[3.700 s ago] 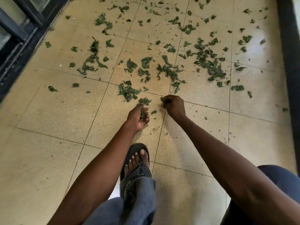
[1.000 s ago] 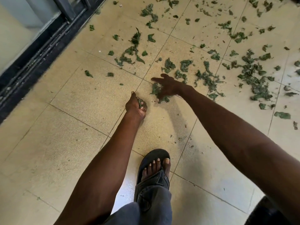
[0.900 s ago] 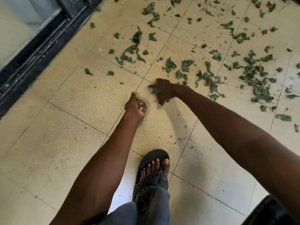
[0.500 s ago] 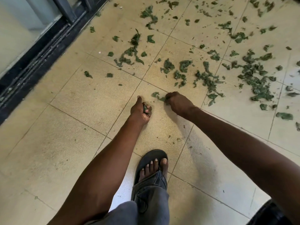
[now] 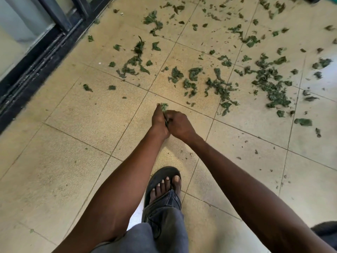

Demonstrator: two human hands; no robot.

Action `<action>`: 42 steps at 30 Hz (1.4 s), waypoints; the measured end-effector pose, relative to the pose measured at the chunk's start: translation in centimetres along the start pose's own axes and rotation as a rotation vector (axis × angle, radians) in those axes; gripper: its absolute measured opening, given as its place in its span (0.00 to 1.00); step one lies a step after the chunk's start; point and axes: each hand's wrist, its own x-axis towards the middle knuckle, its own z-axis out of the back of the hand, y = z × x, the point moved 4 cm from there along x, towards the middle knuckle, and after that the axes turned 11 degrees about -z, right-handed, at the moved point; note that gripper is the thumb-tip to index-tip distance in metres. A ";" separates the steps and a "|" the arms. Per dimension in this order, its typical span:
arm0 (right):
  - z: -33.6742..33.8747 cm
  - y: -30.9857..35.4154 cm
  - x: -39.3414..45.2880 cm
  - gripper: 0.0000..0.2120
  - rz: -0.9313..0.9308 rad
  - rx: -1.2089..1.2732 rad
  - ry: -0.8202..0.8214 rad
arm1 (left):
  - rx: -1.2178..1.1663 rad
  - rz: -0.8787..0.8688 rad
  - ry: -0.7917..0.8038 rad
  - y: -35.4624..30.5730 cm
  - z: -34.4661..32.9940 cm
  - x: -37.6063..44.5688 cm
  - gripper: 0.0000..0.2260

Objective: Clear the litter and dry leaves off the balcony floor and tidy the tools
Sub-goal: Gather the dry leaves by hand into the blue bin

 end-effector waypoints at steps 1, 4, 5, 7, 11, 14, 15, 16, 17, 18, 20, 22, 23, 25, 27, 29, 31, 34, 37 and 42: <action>-0.2 0.1 -0.2 0.09 -0.004 -0.038 0.056 | 0.002 0.013 -0.012 -0.2 0.1 -0.1 0.28; 0.1 0.4 -0.6 0.13 -0.004 -0.011 -0.057 | 0.049 0.017 -0.017 -0.4 0.6 -0.3 0.23; 0.3 0.4 -0.7 0.13 -0.020 0.042 -0.139 | 0.075 0.009 0.002 -0.3 0.6 -0.5 0.17; 0.5 0.3 -0.2 0.13 -0.065 0.130 -0.242 | 0.106 0.015 0.027 -0.2 0.3 -0.7 0.16; 0.2 0.0 0.3 0.11 -0.102 0.181 -0.312 | 0.078 0.064 0.016 -0.1 0.3 -0.9 0.14; 0.2 -0.4 1.0 0.09 -0.081 0.010 -0.250 | 0.073 0.062 -0.048 0.0 1.1 0.4 0.12; 0.5 -0.6 1.2 0.07 -0.109 0.115 -0.129 | 0.064 0.049 -0.061 -0.2 1.2 0.4 0.14; 0.9 -1.1 1.4 0.06 -0.146 0.281 -0.020 | 0.069 0.020 -0.073 -0.5 1.2 0.5 0.15; 1.8 -1.7 1.6 0.06 -0.176 0.422 -0.016 | 0.063 0.003 -0.074 -0.9 1.1 0.4 0.14; 2.9 -2.5 1.9 0.09 -0.199 0.487 -0.106 | 0.033 -0.002 -0.078 -1.2 1.0 0.4 0.13; 4.6 -4.4 2.4 0.15 -0.247 0.385 -0.308 | -0.013 -0.002 -0.124 -1.6 1.5 1.0 0.12; 4.4 -6.5 3.7 0.20 -0.300 0.267 -0.339 | -0.059 -0.013 -0.128 -2.1 1.7 1.4 0.13; 3.8 -7.1 4.3 0.20 -0.288 0.208 -0.308 | -0.076 -0.014 -0.124 -2.2 1.8 1.5 0.13; 2.0 -7.5 5.6 0.18 -0.213 0.070 -0.241 | -0.089 -0.011 -0.111 -2.7 2.1 1.5 0.14; 0.0 -7.2 6.7 0.24 -0.111 -0.067 -0.199 | -0.108 -0.018 -0.102 -3.2 2.6 1.4 0.15; -1.8 -6.3 7.5 0.29 -0.022 -0.153 -0.160 | -0.113 -0.024 -0.112 -3.7 3.5 1.5 0.15; -3.4 -5.1 7.9 0.30 0.086 -0.274 -0.104 | -0.115 -0.032 -0.121 -4.2 4.4 1.6 0.15; -5.2 -3.8 7.4 0.26 0.333 -0.486 -0.045 | -0.123 -0.038 -0.138 -4.6 5.6 1.6 0.15; -6.2 -3.8 5.4 0.26 0.458 -0.600 0.001 | -0.123 -0.036 -0.146 -4.3 6.3 1.4 0.15; -4.7 -5.9 1.1 0.19 0.671 -0.771 -0.092 | -0.125 -0.005 -0.122 -3.0 5.9 1.2 0.15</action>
